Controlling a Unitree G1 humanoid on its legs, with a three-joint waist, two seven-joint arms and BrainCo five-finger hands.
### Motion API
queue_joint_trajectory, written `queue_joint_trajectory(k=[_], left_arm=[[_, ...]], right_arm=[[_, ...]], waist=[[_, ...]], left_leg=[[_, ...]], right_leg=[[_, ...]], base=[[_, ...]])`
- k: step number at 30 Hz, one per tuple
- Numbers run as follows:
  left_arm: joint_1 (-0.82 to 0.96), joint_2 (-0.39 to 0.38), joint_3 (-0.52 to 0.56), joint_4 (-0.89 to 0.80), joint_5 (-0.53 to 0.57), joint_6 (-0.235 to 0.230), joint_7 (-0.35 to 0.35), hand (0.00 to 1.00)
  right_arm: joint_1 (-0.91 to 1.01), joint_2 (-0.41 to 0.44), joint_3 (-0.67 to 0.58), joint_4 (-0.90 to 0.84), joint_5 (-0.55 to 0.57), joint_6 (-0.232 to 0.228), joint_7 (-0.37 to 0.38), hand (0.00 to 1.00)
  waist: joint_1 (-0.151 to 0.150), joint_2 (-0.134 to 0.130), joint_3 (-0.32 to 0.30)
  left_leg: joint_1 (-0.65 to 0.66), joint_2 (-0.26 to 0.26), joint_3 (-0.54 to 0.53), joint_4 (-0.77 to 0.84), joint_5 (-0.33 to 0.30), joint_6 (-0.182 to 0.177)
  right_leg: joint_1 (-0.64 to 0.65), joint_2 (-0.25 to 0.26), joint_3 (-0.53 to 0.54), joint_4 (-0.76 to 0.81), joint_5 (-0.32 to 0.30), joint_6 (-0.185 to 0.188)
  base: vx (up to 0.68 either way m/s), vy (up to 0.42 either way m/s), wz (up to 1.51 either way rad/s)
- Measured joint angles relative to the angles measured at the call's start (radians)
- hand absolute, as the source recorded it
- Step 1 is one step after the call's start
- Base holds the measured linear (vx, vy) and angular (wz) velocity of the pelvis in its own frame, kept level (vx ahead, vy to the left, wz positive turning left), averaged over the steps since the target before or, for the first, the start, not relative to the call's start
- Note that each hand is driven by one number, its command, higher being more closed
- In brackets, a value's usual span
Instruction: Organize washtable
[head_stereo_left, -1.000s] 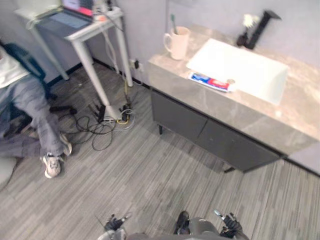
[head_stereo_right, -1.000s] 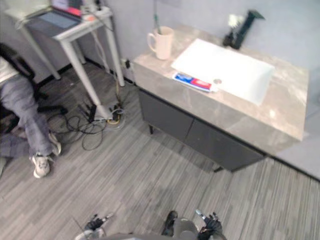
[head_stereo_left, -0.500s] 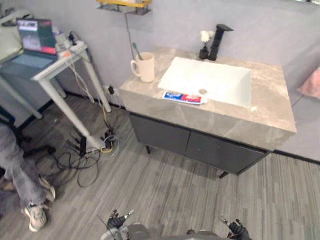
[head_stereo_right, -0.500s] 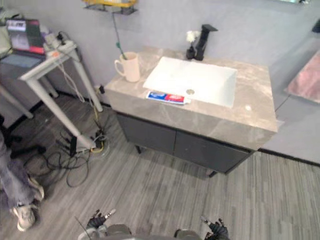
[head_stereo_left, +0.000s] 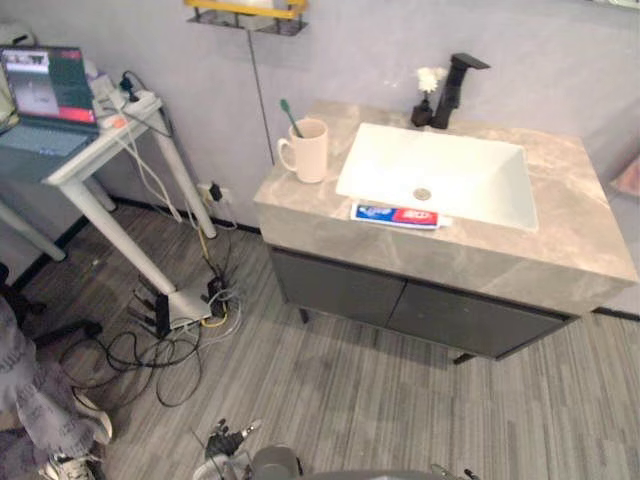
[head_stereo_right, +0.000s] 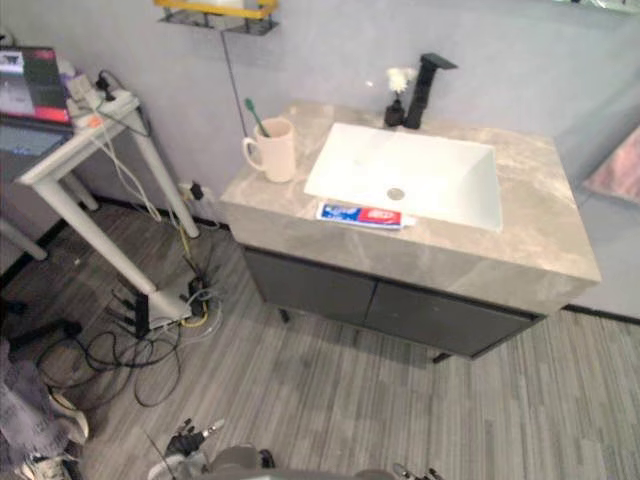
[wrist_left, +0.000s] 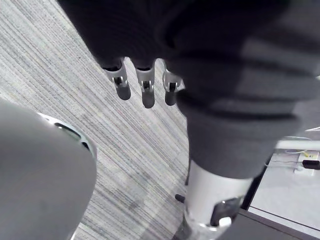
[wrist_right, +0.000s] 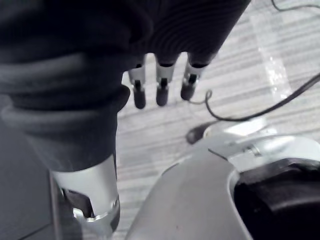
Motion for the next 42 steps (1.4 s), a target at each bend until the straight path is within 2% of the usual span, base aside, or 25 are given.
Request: queue_joint_trajectory(k=[1, 2, 3, 4, 5, 6, 7, 8, 9, 10, 11, 12, 13, 15, 16, 17, 18, 19, 21, 24, 28, 29, 30, 42], left_arm=[[-0.012, -0.002, -0.011, 0.017, 0.002, 0.003, -0.001, 0.00], [-0.015, 0.000, -0.023, 0.021, 0.004, 0.002, -0.001, 0.00], [-0.015, 0.012, -0.039, 0.022, 0.015, 0.002, -0.002, 0.00], [-0.016, 0.024, -0.055, 0.020, 0.027, 0.002, -0.002, 0.00], [-0.016, 0.029, -0.065, 0.019, 0.037, 0.002, -0.001, 0.00], [-0.016, 0.031, -0.078, 0.020, 0.050, 0.002, -0.001, 0.00], [-0.015, 0.029, -0.083, 0.021, 0.066, 0.004, -0.001, 0.00], [-0.015, 0.026, -0.095, 0.021, 0.067, 0.005, -0.001, 0.00], [-0.015, 0.029, -0.110, 0.019, 0.076, 0.006, -0.001, 0.00], [-0.015, 0.032, -0.110, 0.019, 0.081, 0.006, -0.002, 0.00], [-0.017, 0.035, -0.111, 0.019, 0.086, 0.007, -0.003, 0.00], [-0.022, 0.032, -0.116, 0.020, 0.090, 0.007, -0.010, 0.00], [-0.029, 0.033, -0.127, 0.030, 0.103, 0.012, -0.021, 0.00], [-0.037, 0.032, -0.133, 0.042, 0.113, 0.023, -0.023, 0.00], [-0.037, 0.038, -0.129, 0.041, 0.121, 0.025, -0.025, 0.00], [-0.043, 0.022, -0.114, 0.045, 0.127, 0.026, -0.028, 0.00], [-0.035, 0.001, -0.093, 0.043, 0.131, 0.026, -0.033, 0.00], [-0.031, -0.012, -0.081, 0.042, 0.131, 0.025, -0.034, 0.00], [-0.027, -0.031, -0.064, 0.042, 0.134, 0.025, -0.041, 0.00], [-0.026, -0.026, -0.063, 0.040, 0.151, 0.025, -0.042, 0.00], [-0.028, -0.012, -0.059, 0.037, 0.151, 0.024, -0.042, 0.00], [-0.030, -0.007, -0.059, 0.037, 0.153, 0.024, -0.043, 0.00], [-0.039, 0.010, -0.078, 0.037, 0.165, 0.022, -0.043, 0.00], [-0.039, 0.011, -0.077, 0.038, 0.161, 0.022, -0.043, 0.00]], right_arm=[[-0.004, -0.001, -0.017, 0.000, 0.016, 0.002, 0.000, 0.00], [-0.003, 0.002, -0.026, 0.000, 0.020, 0.003, 0.000, 0.00], [-0.002, 0.014, -0.033, -0.002, 0.024, 0.005, 0.000, 0.00], [0.001, 0.024, -0.033, -0.003, 0.025, 0.006, 0.000, 0.00], [0.003, 0.028, -0.034, -0.005, 0.026, 0.005, -0.001, 0.00], [0.003, 0.027, -0.035, -0.015, 0.030, 0.005, -0.001, 0.00], [0.002, 0.020, -0.034, -0.034, 0.032, 0.004, -0.001, 0.00], [0.002, 0.018, -0.033, -0.041, 0.032, 0.002, -0.002, 0.00], [0.003, 0.018, -0.033, -0.041, 0.032, -0.001, -0.003, 0.00], [0.003, 0.019, -0.031, -0.041, 0.032, -0.002, -0.003, 0.00], [0.001, 0.028, -0.031, -0.039, 0.032, 0.000, -0.004, 0.00], [-0.003, 0.030, -0.031, -0.038, 0.032, 0.000, -0.005, 0.00], [-0.009, 0.026, -0.033, -0.037, 0.029, 0.000, -0.004, 0.00], [-0.009, 0.021, -0.032, -0.037, 0.019, 0.000, -0.004, 0.00], [-0.003, 0.029, -0.035, -0.039, 0.014, -0.001, -0.004, 0.00], [-0.006, 0.022, -0.047, -0.033, 0.015, 0.001, -0.003, 0.00], [-0.003, 0.011, -0.063, -0.029, 0.014, 0.001, -0.001, 0.00], [-0.004, 0.009, -0.073, -0.029, 0.013, 0.001, -0.001, 0.00], [-0.004, 0.002, -0.097, -0.029, 0.012, 0.001, -0.001, 0.00], [-0.003, 0.012, -0.109, -0.017, 0.011, 0.002, -0.001, 0.00], [-0.004, 0.028, -0.111, 0.001, 0.011, 0.004, 0.000, 0.00], [-0.003, 0.031, -0.111, 0.002, 0.011, 0.005, 0.001, 0.00], [-0.012, 0.031, -0.074, 0.010, 0.012, 0.006, 0.017, 0.00], [-0.009, 0.033, -0.073, 0.010, 0.027, 0.004, 0.018, 0.00]], waist=[[-0.003, 0.009, 0.000], [-0.002, 0.008, 0.001], [-0.002, -0.010, 0.001], [-0.003, -0.028, 0.000], [-0.003, -0.035, 0.000], [-0.004, -0.030, 0.001], [-0.009, -0.013, 0.000], [-0.010, -0.010, -0.001], [-0.010, 0.010, 0.001], [-0.010, 0.003, 0.000], [-0.010, -0.011, 0.000], [-0.010, -0.014, 0.000], [-0.019, -0.005, 0.004], [-0.032, 0.004, 0.010], [-0.030, -0.013, 0.008], [-0.030, 0.010, 0.013], [-0.029, 0.033, 0.011], [-0.028, 0.035, 0.015], [-0.030, 0.062, 0.008], [-0.028, 0.051, 0.002], [-0.016, 0.019, 0.000], [-0.008, 0.010, 0.002], [-0.006, -0.017, 0.013], [-0.006, -0.018, 0.013]], left_leg=[[0.016, -0.007, -0.002, -0.022, -0.032, 0.009], [0.027, -0.016, 0.001, -0.037, -0.040, 0.019], [0.048, -0.049, 0.011, -0.068, -0.048, 0.024], [0.071, -0.085, 0.024, -0.095, -0.054, 0.036], [0.081, -0.094, 0.034, -0.114, -0.054, 0.038], [0.096, -0.103, 0.064, -0.142, -0.050, 0.044], [0.113, -0.094, 0.087, -0.164, -0.050, 0.045], [0.128, -0.095, 0.095, -0.185, -0.050, 0.045], [0.148, -0.095, 0.106, -0.211, -0.035, 0.067], [0.159, -0.096, 0.115, -0.221, -0.031, 0.070], [0.179, -0.091, 0.127, -0.240, -0.021, 0.089], [0.189, -0.081, 0.131, -0.251, -0.017, 0.094], [0.190, -0.059, 0.128, -0.255, -0.012, 0.097], [0.190, -0.039, 0.112, -0.251, -0.011, 0.096], [0.202, -0.067, 0.103, -0.250, -0.012, 0.093], [0.227, -0.061, 0.088, -0.252, -0.019, 0.080], [0.234, -0.062, 0.083, -0.242, -0.012, 0.069], [0.234, -0.064, 0.082, -0.243, -0.010, 0.063], [0.261, -0.067, 0.076, -0.299, -0.001, 0.051], [0.275, -0.077, 0.049, -0.324, 0.008, 0.045], [0.262, -0.087, 0.024, -0.325, 0.009, 0.046], [0.264, -0.094, 0.019, -0.324, 0.012, 0.051], [0.276, -0.115, -0.025, -0.392, 0.035, 0.082], [0.276, -0.115, -0.024, -0.393, 0.037, 0.079]], right_leg=[[-0.022, -0.006, 0.026, 0.013, -0.012, 0.027], [-0.032, -0.013, 0.038, 0.028, -0.016, 0.032], [-0.054, -0.041, 0.061, 0.067, -0.043, 0.035], [-0.077, -0.070, 0.081, 0.112, -0.069, 0.020], [-0.092, -0.079, 0.094, 0.140, -0.081, -0.001], [-0.141, -0.088, 0.089, 0.232, -0.066, -0.034], [-0.199, -0.081, 0.048, 0.317, -0.025, -0.097], [-0.218, -0.081, 0.015, 0.348, -0.006, -0.125], [-0.235, -0.080, -0.027, 0.379, 0.009, -0.137], [-0.239, -0.078, -0.041, 0.385, 0.006, -0.132], [-0.239, -0.048, -0.059, 0.380, -0.018, -0.099], [-0.239, 0.006, -0.083, 0.366, -0.048, -0.075], [-0.243, 0.092, -0.099, 0.330, -0.073, -0.080], [-0.231, 0.192, -0.095, 0.200, -0.057, -0.116], [-0.210, 0.212, -0.094, 0.077, 0.050, -0.173], [-0.173, 0.218, -0.101, 0.065, 0.054, -0.179], [-0.156, 0.213, -0.095, 0.057, 0.055, -0.180], [-0.145, 0.210, -0.093, 0.048, 0.055, -0.180], [-0.108, 0.210, -0.096, 0.010, 0.055, -0.180], [-0.054, 0.211, -0.114, -0.077, 0.075, -0.157], [-0.041, 0.204, -0.129, -0.118, 0.093, -0.147], [-0.029, 0.199, -0.132, -0.132, 0.098, -0.140], [-0.035, 0.184, -0.163, -0.145, 0.134, -0.126], [-0.034, 0.180, -0.172, -0.144, 0.135, -0.125]], base=[[-0.03, 0.104, -0.48], [-0.05, 0.150, -0.53], [-0.06, 0.184, -0.40], [-0.07, 0.216, -0.42], [-0.05, 0.168, -0.51], [-0.04, 0.190, -0.64], [-0.02, 0.170, -0.67], [0.01, 0.224, -0.62], [0.03, 0.120, -0.46], [0.07, 0.155, -0.49], [0.13, 0.082, -0.36], [0.20, 0.070, -0.25], [0.19, -0.015, -0.03], [0.15, -0.044, 0.13], [0.16, -0.061, 0.17], [0.28, -0.009, 0.09], [0.22, 0.024, 0.05], [0.24, 0.053, -0.04], [0.14, 0.026, 0.05], [0.09, 0.041, 0.24], [0.01, 0.027, 0.17], [0.00, 0.015, 0.04], [0.00, 0.000, 0.00], [0.00, 0.000, 0.00]])
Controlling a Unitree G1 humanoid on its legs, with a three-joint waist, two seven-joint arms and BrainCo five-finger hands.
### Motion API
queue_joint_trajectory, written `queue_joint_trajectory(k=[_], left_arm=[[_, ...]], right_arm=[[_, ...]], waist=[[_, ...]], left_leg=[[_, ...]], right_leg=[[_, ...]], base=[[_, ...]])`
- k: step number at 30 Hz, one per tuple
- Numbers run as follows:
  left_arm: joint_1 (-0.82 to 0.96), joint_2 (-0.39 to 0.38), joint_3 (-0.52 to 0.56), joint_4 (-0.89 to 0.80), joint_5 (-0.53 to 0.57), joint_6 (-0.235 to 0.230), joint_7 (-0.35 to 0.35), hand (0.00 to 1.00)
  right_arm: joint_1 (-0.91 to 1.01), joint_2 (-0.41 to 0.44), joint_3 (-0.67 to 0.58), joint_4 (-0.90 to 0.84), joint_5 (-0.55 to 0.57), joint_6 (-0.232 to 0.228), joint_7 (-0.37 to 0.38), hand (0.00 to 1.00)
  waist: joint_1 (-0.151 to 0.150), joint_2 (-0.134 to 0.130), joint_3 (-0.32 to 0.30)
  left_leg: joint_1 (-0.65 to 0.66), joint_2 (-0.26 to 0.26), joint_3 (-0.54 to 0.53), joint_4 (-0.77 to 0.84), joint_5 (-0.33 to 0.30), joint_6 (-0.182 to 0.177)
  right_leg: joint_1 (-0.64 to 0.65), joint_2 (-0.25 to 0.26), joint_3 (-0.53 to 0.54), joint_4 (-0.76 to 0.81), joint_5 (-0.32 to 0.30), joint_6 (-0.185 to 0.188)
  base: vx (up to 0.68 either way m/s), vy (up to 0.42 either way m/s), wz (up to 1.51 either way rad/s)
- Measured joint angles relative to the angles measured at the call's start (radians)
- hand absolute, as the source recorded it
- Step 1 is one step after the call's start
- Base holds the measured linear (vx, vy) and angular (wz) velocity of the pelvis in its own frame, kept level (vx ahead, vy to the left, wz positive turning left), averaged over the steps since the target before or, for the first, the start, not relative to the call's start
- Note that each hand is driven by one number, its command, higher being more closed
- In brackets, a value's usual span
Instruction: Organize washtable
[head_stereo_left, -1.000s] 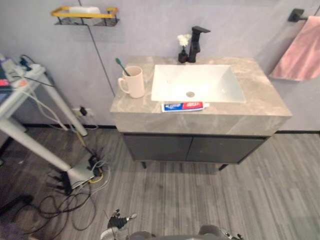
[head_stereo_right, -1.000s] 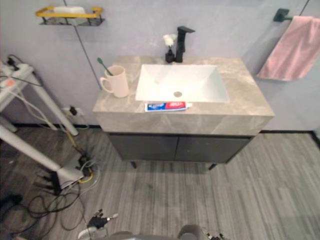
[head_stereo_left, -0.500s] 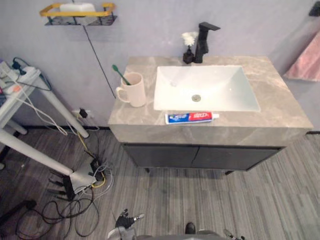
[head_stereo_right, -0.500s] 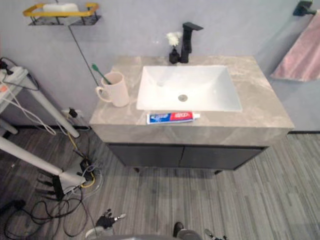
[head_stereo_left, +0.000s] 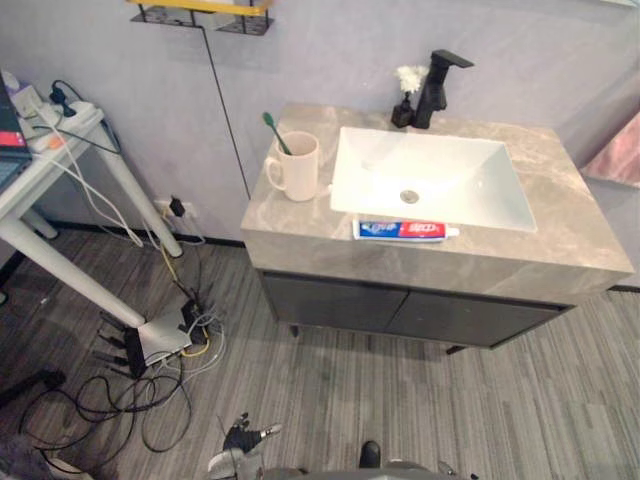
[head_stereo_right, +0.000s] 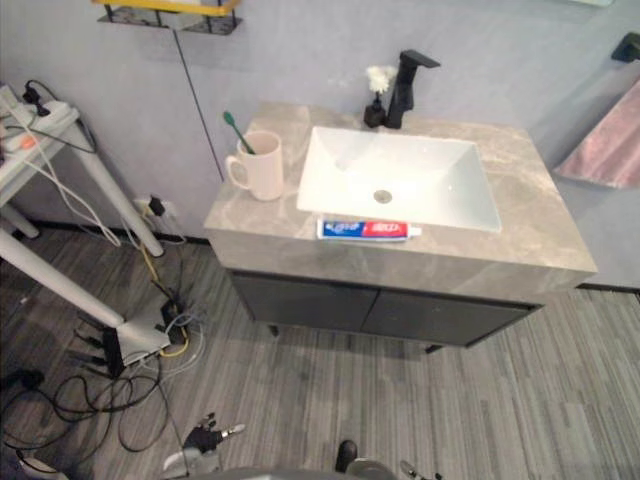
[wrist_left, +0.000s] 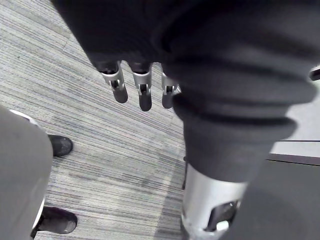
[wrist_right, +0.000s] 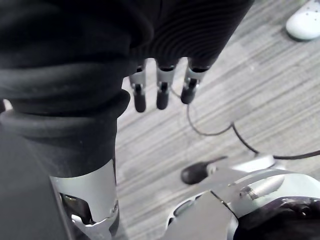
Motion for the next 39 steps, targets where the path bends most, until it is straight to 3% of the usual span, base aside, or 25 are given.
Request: queue_joint_trajectory(k=[16, 22, 31, 39], left_arm=[[0.002, 0.001, 0.012, 0.001, -0.020, 0.000, 0.001, 0.00], [0.004, 0.002, 0.012, -0.006, -0.019, 0.001, 0.001, 0.00], [0.008, 0.003, 0.003, -0.011, -0.019, 0.002, 0.000, 0.00], [0.034, 0.003, -0.037, -0.046, -0.018, 0.005, 0.000, 0.00]], right_arm=[[0.003, 0.000, 0.002, -0.019, 0.087, -0.004, -0.003, 0.00], [-0.047, -0.015, -0.098, -0.099, 0.152, -0.004, -0.014, 0.00], [-0.122, -0.186, -0.243, -0.402, 0.201, -0.018, -0.057, 0.00], [-0.224, -0.336, -0.292, -0.690, 0.176, -0.049, -0.159, 0.00]], waist=[[0.005, -0.007, 0.000], [0.008, -0.009, -0.001], [0.004, 0.004, -0.012], [0.002, 0.008, -0.037]], left_leg=[[0.007, 0.001, 0.002, 0.000, 0.004, -0.007], [0.003, -0.001, 0.000, -0.001, 0.005, -0.007], [-0.016, 0.001, 0.001, -0.001, 0.005, -0.007], [-0.030, -0.003, -0.004, 0.003, 0.005, -0.007]], right_leg=[[0.010, -0.003, -0.004, 0.000, 0.000, 0.004], [0.007, -0.004, -0.005, 0.001, -0.002, 0.005], [-0.035, -0.007, -0.001, 0.050, -0.027, 0.012], [-0.057, -0.015, -0.003, 0.077, -0.035, 0.012]], base=[[0.00, 0.000, 0.00], [0.00, 0.000, 0.00], [0.00, 0.000, 0.00], [-0.04, -0.008, 0.02]])
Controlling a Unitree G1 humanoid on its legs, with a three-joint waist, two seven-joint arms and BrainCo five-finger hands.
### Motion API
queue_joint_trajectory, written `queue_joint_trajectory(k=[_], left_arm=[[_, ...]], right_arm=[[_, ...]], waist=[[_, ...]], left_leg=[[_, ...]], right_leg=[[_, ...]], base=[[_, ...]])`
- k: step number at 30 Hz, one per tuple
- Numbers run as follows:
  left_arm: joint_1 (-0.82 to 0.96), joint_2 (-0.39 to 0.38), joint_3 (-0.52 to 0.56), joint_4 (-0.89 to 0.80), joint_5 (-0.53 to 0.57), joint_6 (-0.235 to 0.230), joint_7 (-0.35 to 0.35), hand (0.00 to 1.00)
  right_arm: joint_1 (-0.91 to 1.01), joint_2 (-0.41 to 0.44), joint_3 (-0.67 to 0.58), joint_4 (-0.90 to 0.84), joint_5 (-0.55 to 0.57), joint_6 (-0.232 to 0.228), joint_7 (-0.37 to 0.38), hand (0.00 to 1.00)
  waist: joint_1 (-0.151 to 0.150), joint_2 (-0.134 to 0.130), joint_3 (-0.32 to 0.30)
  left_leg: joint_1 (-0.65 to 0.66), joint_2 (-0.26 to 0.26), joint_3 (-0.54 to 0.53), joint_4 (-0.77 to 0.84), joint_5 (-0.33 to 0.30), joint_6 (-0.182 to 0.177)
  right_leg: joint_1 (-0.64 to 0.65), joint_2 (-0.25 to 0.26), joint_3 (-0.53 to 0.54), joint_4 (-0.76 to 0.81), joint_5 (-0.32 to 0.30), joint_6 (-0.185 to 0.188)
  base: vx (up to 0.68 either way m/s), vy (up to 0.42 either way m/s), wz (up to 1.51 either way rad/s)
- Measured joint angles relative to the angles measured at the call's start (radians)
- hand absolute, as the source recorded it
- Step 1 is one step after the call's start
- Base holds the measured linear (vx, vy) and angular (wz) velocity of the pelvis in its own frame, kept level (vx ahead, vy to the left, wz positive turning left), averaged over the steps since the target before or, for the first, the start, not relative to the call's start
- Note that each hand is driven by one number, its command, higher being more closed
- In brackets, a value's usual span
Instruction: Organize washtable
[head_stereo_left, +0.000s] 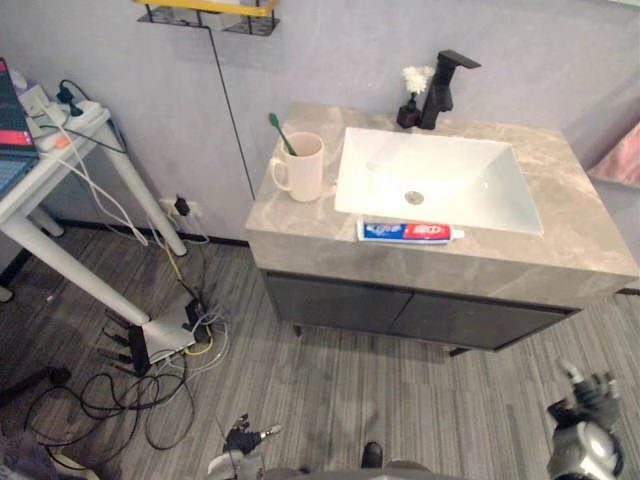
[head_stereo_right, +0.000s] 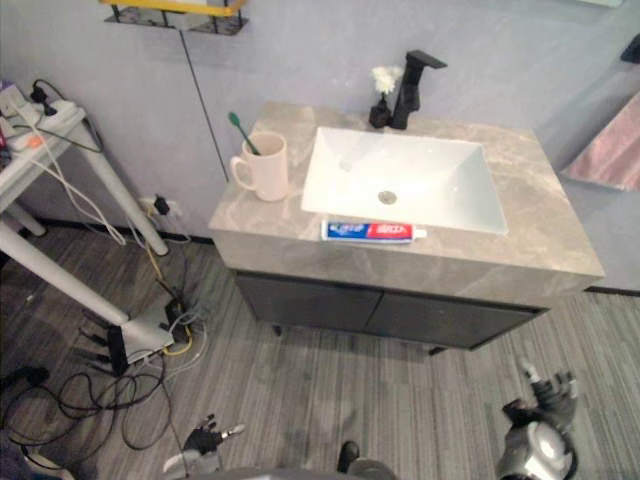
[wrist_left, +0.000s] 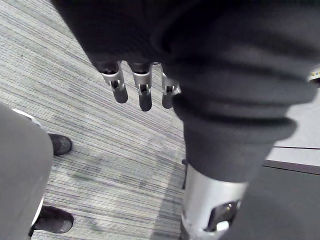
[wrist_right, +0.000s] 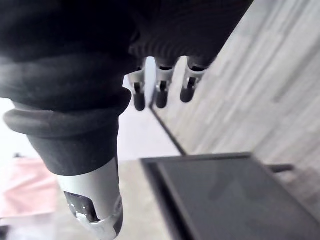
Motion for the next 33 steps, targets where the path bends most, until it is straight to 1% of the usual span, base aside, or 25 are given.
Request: queue_joint_trajectory(k=[1, 2, 4, 5, 8, 10, 11, 12, 14, 15, 17, 18, 20, 21, 22, 23, 26, 28, 29, 31, 33], left_arm=[[0.000, -0.001, -0.001, 0.000, 0.000, 0.000, 0.000, 0.00], [0.001, -0.002, -0.007, -0.001, 0.000, 0.000, 0.000, 0.00], [0.003, -0.001, -0.024, -0.003, 0.000, -0.001, 0.000, 0.00], [0.006, -0.001, -0.030, -0.003, 0.000, -0.001, 0.000, 0.00], [0.030, -0.002, -0.031, -0.034, 0.001, -0.004, -0.001, 0.00], [0.035, -0.002, -0.032, -0.043, 0.001, -0.006, -0.003, 0.00], [0.036, -0.001, -0.032, -0.046, 0.001, -0.007, -0.006, 0.00], [0.037, -0.001, -0.032, -0.048, 0.001, -0.007, -0.007, 0.00], [0.043, -0.001, -0.032, -0.062, 0.003, -0.007, -0.015, 0.00], [0.046, 0.000, -0.032, -0.067, 0.004, -0.008, -0.019, 0.00], [0.052, 0.000, -0.032, -0.081, 0.009, -0.018, -0.025, 0.00], [0.053, 0.000, -0.033, -0.082, 0.009, -0.024, -0.025, 0.00], [0.066, 0.001, -0.038, -0.110, 0.009, -0.030, -0.026, 0.00], [0.066, 0.002, -0.040, -0.113, 0.010, -0.032, -0.028, 0.00], [0.067, 0.005, -0.042, -0.119, 0.011, -0.038, -0.033, 0.00], [0.068, 0.008, -0.044, -0.123, 0.011, -0.042, -0.038, 0.00], [0.073, 0.019, -0.065, -0.144, 0.011, -0.048, -0.037, 0.00], [0.078, 0.020, -0.066, -0.158, 0.010, -0.054, -0.032, 0.00], [0.079, 0.020, -0.066, -0.161, 0.009, -0.067, -0.021, 0.00], [0.087, 0.021, -0.066, -0.191, 0.008, -0.072, -0.015, 0.00], [0.088, 0.026, -0.066, -0.205, 0.007, -0.079, -0.009, 0.00]], right_arm=[[-0.019, -0.029, 0.000, -0.031, -0.011, -0.002, -0.012, 0.00], [-0.054, -0.079, 0.002, -0.067, -0.038, -0.005, -0.024, 0.00], [-0.082, -0.122, 0.015, -0.114, -0.050, -0.009, -0.041, 0.00], [-0.102, -0.152, 0.030, -0.156, -0.078, -0.020, -0.043, 0.00], [-0.162, -0.237, 0.109, -0.218, -0.129, -0.042, -0.032, 0.00], [-0.197, -0.295, 0.174, -0.225, -0.156, -0.048, -0.011, 0.00], [-0.219, -0.329, 0.221, -0.226, -0.161, -0.050, 0.008, 0.00], [-0.231, -0.340, 0.240, -0.226, -0.172, -0.051, 0.021, 0.00], [-0.261, -0.383, 0.343, -0.227, -0.211, -0.057, 0.070, 0.00], [-0.267, -0.390, 0.371, -0.227, -0.232, -0.060, 0.087, 0.00], [-0.292, -0.409, 0.466, -0.226, -0.277, -0.061, 0.143, 0.00], [-0.295, -0.416, 0.490, -0.226, -0.287, -0.061, 0.157, 0.00], [-0.296, -0.461, 0.599, -0.223, -0.327, -0.062, 0.206, 0.00], [-0.296, -0.476, 0.624, -0.223, -0.344, -0.062, 0.220, 0.00], [-0.306, -0.506, 0.676, -0.216, -0.366, -0.063, 0.245, 0.00], [-0.326, -0.531, 0.726, -0.197, -0.398, -0.066, 0.270, 0.00], [-0.353, -0.559, 0.787, -0.161, -0.434, -0.068, 0.294, 0.00], [-0.367, -0.589, 0.828, -0.149, -0.468, -0.073, 0.297, 0.00], [-0.375, -0.602, 0.847, -0.144, -0.479, -0.076, 0.300, 0.00], [-0.384, -0.610, 0.859, -0.143, -0.509, -0.082, 0.303, 0.00], [-0.412, -0.610, 0.887, -0.140, -0.515, -0.082, 0.304, 0.00]], waist=[[0.000, 0.002, -0.001], [0.000, 0.002, -0.003], [0.000, 0.002, -0.008], [0.000, 0.001, -0.014], [0.000, -0.008, -0.025], [0.000, -0.010, -0.028], [0.001, -0.014, -0.026], [0.001, -0.014, -0.026], [0.003, -0.017, -0.025], [0.003, -0.019, -0.025], [0.006, -0.021, -0.027], [0.007, -0.026, -0.025], [0.019, -0.028, -0.026], [0.024, -0.036, -0.024], [0.028, -0.033, -0.026], [0.027, -0.038, -0.023], [0.030, -0.049, -0.016], [0.034, -0.054, -0.011], [0.039, -0.059, -0.006], [0.053, -0.066, 0.003], [0.054, -0.073, 0.020]], left_leg=[[-0.003, -0.001, -0.003, 0.001, 0.000, 0.000], [-0.005, -0.003, -0.011, 0.003, 0.001, 0.001], [-0.007, -0.004, -0.019, 0.002, 0.004, 0.006], [-0.010, -0.005, -0.025, 0.002, 0.004, 0.007], [-0.015, -0.006, -0.032, 0.002, 0.006, 0.009], [-0.016, -0.008, -0.042, -0.004, 0.013, 0.017], [-0.018, -0.011, -0.051, -0.006, 0.017, 0.015], [-0.019, -0.012, -0.054, -0.008, 0.020, 0.016], [-0.025, -0.016, -0.066, -0.012, 0.025, 0.019], [-0.028, -0.017, -0.069, -0.013, 0.026, 0.018], [-0.035, -0.019, -0.074, -0.015, 0.028, 0.018], [-0.035, -0.019, -0.075, -0.015, 0.028, 0.018], [-0.041, -0.020, -0.078, -0.016, 0.028, 0.018], [-0.046, -0.020, -0.078, -0.016, 0.028, 0.018], [-0.058, -0.023, -0.079, -0.015, 0.030, 0.016], [-0.069, -0.024, -0.083, -0.013, 0.030, 0.015], [-0.085, -0.027, -0.095, -0.004, 0.031, 0.015], [-0.093, -0.030, -0.108, -0.001, 0.030, 0.015], [-0.097, -0.032, -0.110, 0.001, 0.030, 0.015], [-0.106, -0.036, -0.109, 0.005, 0.030, 0.015], [-0.123, -0.036, -0.111, 0.010, 0.030, 0.015]], right_leg=[[-0.003, -0.002, -0.002, 0.003, 0.000, 0.000], [-0.003, -0.004, -0.007, 0.005, 0.000, 0.000], [-0.003, -0.006, -0.013, 0.005, 0.000, 0.000], [-0.003, -0.007, -0.018, 0.005, 0.000, 0.000], [-0.004, -0.009, -0.028, 0.005, 0.000, 0.000], [-0.004, -0.011, -0.037, 0.005, 0.000, 0.000], [-0.004, -0.014, -0.043, 0.004, 0.000, 0.000], [-0.004, -0.016, -0.047, 0.003, 0.000, 0.000], [-0.006, -0.021, -0.059, 0.003, 0.000, 0.000], [-0.008, -0.022, -0.062, 0.003, 0.000, 0.000], [-0.014, -0.023, -0.064, 0.002, 0.000, 0.000], [-0.014, -0.023, -0.065, 0.002, 0.000, 0.000], [-0.017, -0.024, -0.066, 0.000, 0.000, 0.000], [-0.023, -0.024, -0.066, 0.001, 0.000, 0.001], [-0.034, -0.027, -0.067, 0.000, 0.001, 0.001], [-0.043, -0.029, -0.071, 0.000, 0.002, 0.002], [-0.047, -0.033, -0.087, 0.000, 0.002, 0.002], [-0.048, -0.038, -0.093, -0.001, 0.002, 0.002], [-0.050, -0.041, -0.093, -0.002, 0.005, 0.006], [-0.059, -0.045, -0.091, -0.002, 0.008, 0.008], [-0.071, -0.045, -0.091, -0.004, 0.020, 0.009]], base=[[-0.04, -0.007, 0.10], [-0.04, -0.007, 0.12], [-0.04, -0.008, 0.12], [-0.04, -0.014, 0.14], [-0.03, -0.011, 0.10], [-0.03, -0.008, 0.14], [-0.03, -0.001, 0.14], [-0.03, 0.002, 0.18], [-0.03, 0.007, 0.18], [-0.03, 0.009, 0.15], [-0.01, 0.006, 0.07], [0.00, 0.004, 0.05], [0.01, 0.005, 0.04], [0.00, 0.000, 0.00], [0.00, 0.008, 0.05], [0.01, 0.009, 0.08], [0.02, 0.010, 0.16], [0.03, 0.025, 0.20], [0.03, 0.045, 0.11], [0.01, 0.042, 0.01], [-0.01, 0.019, 0.03]])
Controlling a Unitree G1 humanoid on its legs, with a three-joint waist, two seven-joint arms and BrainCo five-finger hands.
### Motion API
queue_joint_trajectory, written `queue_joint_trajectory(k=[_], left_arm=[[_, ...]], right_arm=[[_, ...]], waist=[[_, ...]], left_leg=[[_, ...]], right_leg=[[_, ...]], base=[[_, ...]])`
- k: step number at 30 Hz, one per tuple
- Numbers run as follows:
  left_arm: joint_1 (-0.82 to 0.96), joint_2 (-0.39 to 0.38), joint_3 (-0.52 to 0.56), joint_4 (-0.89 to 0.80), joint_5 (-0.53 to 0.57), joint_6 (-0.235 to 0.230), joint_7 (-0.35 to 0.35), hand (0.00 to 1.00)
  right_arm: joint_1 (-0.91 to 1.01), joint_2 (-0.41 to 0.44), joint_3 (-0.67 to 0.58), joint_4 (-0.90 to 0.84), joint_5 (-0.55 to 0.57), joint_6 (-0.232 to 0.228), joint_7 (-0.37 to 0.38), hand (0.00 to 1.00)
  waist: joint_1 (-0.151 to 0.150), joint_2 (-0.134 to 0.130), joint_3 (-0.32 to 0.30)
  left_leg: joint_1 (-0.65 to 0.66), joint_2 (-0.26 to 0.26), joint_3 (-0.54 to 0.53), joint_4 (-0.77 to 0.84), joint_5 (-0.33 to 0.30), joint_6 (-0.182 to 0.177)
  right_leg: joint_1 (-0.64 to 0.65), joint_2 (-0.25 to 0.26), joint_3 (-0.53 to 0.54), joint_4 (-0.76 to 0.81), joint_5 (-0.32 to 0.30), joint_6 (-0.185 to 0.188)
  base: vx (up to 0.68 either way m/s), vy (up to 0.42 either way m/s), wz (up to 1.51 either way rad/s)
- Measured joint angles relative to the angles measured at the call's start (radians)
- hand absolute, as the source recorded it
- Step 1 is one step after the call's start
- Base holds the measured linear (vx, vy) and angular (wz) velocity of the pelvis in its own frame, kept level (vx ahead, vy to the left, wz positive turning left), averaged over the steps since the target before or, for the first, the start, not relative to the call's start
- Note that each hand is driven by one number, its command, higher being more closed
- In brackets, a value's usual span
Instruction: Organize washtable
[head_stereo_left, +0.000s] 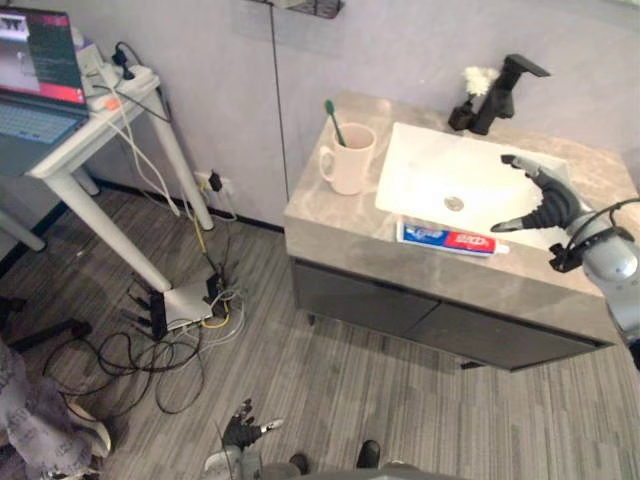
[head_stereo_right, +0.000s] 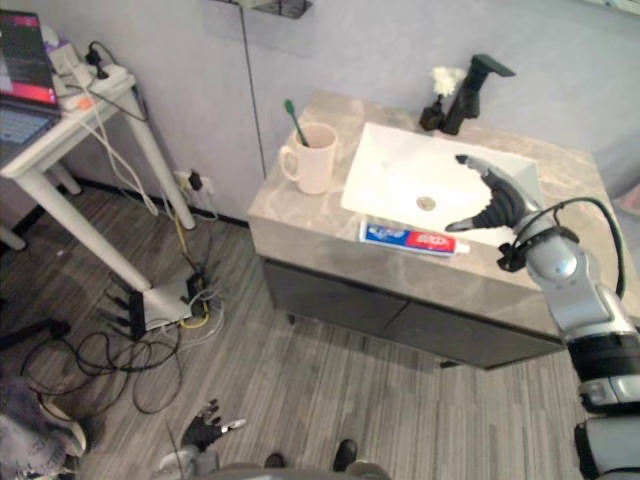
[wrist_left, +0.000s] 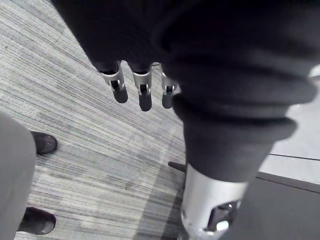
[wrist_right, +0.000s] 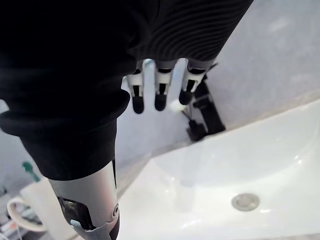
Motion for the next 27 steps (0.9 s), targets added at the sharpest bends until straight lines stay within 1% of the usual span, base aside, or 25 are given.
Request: queue_joint_trajectory(k=[2, 4, 7, 11, 14, 21, 23, 24, 25, 26, 27], left_arm=[[0.000, 0.007, 0.000, -0.024, 0.000, -0.009, 0.014, 0.00], [0.000, 0.010, 0.000, -0.041, -0.003, -0.011, 0.014, 0.00], [0.000, 0.009, -0.001, -0.059, -0.010, -0.013, 0.015, 0.00], [-0.008, 0.010, -0.003, -0.071, -0.010, -0.023, 0.018, 0.00], [-0.016, 0.010, -0.003, -0.070, -0.010, -0.026, 0.027, 0.00], [-0.023, 0.009, -0.006, -0.068, -0.010, -0.028, 0.033, 0.00], [-0.023, 0.009, -0.006, -0.068, -0.010, -0.028, 0.033, 0.00], [-0.023, 0.011, -0.005, -0.070, -0.011, -0.029, 0.033, 0.00], [-0.026, 0.015, 0.001, -0.084, -0.020, -0.033, 0.032, 0.00], [-0.020, 0.000, -0.007, -0.085, -0.021, -0.032, 0.034, 0.00], [-0.020, -0.010, -0.002, -0.089, -0.028, -0.030, 0.035, 0.00]], right_arm=[[-0.033, -0.001, 0.036, 0.000, -0.025, -0.001, 0.000, 0.00], [-0.052, -0.002, 0.049, 0.000, -0.033, -0.005, 0.000, 0.00], [-0.082, -0.009, 0.070, 0.000, -0.033, -0.006, 0.000, 0.00], [-0.087, -0.022, 0.090, 0.000, -0.033, -0.004, 0.000, 0.00], [-0.111, -0.024, 0.122, 0.001, -0.033, -0.004, 0.001, 0.00], [-0.117, -0.027, 0.121, 0.001, -0.032, -0.004, 0.001, 0.00], [-0.113, -0.027, 0.121, 0.001, -0.033, -0.003, 0.001, 0.00], [-0.113, -0.027, 0.121, 0.002, -0.033, -0.002, 0.001, 0.00], [-0.113, -0.031, 0.120, 0.002, -0.032, 0.002, 0.001, 0.00], [-0.112, -0.049, 0.115, 0.001, -0.032, 0.001, 0.001, 0.00], [-0.108, -0.051, 0.103, 0.002, -0.030, 0.001, -0.001, 0.00]], waist=[[0.003, -0.016, 0.024], [0.005, -0.022, 0.040], [0.008, -0.020, 0.059], [0.028, -0.021, 0.082], [0.029, -0.021, 0.096], [0.031, -0.018, 0.101], [0.033, -0.017, 0.103], [0.032, -0.022, 0.106], [0.034, -0.039, 0.128], [0.038, -0.003, 0.125], [0.038, 0.007, 0.126]], left_leg=[[-0.016, -0.005, -0.002, 0.007, 0.000, 0.000], [-0.027, -0.012, -0.006, 0.020, 0.000, 0.000], [-0.054, -0.015, -0.007, 0.034, 0.000, 0.000], [-0.066, -0.017, 0.002, 0.041, 0.000, 0.000], [-0.073, -0.017, 0.003, 0.052, 0.000, 0.001], [-0.091, -0.016, 0.008, 0.090, 0.000, 0.000], [-0.104, -0.019, 0.022, 0.140, -0.001, -0.001], [-0.126, -0.024, 0.029, 0.185, -0.002, -0.002], [-0.175, -0.032, 0.045, 0.239, -0.038, 0.017], [-0.149, 0.011, 0.048, 0.074, 0.039, -0.011], [-0.135, 0.010, 0.049, 0.052, 0.044, 0.013]], right_leg=[[-0.013, -0.006, 0.000, -0.001, 0.004, 0.005], [-0.021, -0.013, 0.000, -0.002, 0.006, 0.008], [-0.038, -0.015, 0.001, -0.011, 0.028, 0.005], [-0.046, -0.018, 0.004, -0.012, 0.036, 0.004], [-0.045, -0.019, 0.003, -0.011, 0.036, 0.004], [-0.047, -0.022, 0.007, -0.006, 0.036, 0.004], [-0.047, -0.033, 0.016, 0.012, 0.037, 0.003], [-0.047, -0.042, 0.023, 0.019, 0.038, 0.003], [-0.040, -0.069, 0.045, 0.027, 0.038, 0.002], [-0.037, -0.047, 0.048, 0.025, 0.036, 0.005], [-0.038, -0.041, 0.055, 0.026, 0.028, 0.016]], base=[[-0.01, 0.040, 0.07], [0.02, 0.038, 0.07], [0.01, 0.050, 0.04], [0.02, 0.026, 0.01], [0.03, 0.017, 0.05], [0.05, -0.001, 0.02], [0.05, 0.012, -0.08], [0.04, 0.036, 0.02], [0.02, 0.040, -0.01], [0.02, 0.052, -0.09], [0.02, 0.077, -0.17]])
